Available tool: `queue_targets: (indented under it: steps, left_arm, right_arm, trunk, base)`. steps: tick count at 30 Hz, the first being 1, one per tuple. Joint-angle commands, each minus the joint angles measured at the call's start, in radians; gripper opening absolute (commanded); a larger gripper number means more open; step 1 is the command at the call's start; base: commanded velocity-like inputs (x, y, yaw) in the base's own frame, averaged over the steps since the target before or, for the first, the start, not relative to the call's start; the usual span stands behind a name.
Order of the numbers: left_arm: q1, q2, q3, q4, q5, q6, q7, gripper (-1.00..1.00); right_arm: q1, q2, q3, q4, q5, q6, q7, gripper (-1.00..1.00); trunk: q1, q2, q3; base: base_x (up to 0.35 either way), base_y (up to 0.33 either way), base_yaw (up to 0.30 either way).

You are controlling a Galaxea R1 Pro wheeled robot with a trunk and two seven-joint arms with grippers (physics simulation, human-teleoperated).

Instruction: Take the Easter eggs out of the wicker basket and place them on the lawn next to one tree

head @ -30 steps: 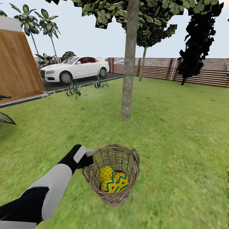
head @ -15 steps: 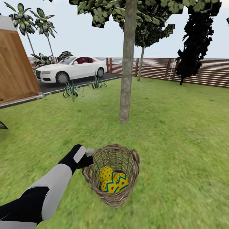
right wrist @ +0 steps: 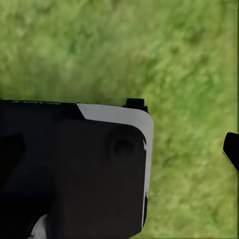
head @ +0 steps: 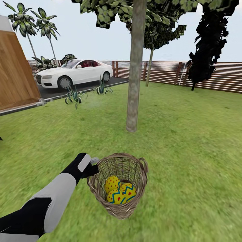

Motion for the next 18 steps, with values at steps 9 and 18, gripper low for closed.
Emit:
queue_targets:
  steps: [9, 18]
  left_arm:
    - [-0.001, -0.001, 0.008, -0.001, 0.018, -0.001, 0.008, -1.00]
    - [-0.001, 0.002, 0.008, -0.001, 0.018, -0.001, 0.008, -1.00]
  right_arm:
    - [-0.001, 0.000, -0.008, 0.004, 0.002, 0.002, 0.004, 1.00]
    - [-0.001, 0.001, -0.008, 0.006, 0.001, 0.005, 0.004, 1.00]
  trunk:
    - [0.001, -0.002, -0.002]
    - [0.001, -0.002, -0.002]
  base:
    - [0.339, 0.000, 0.000]
    - [0.339, 0.000, 0.000]
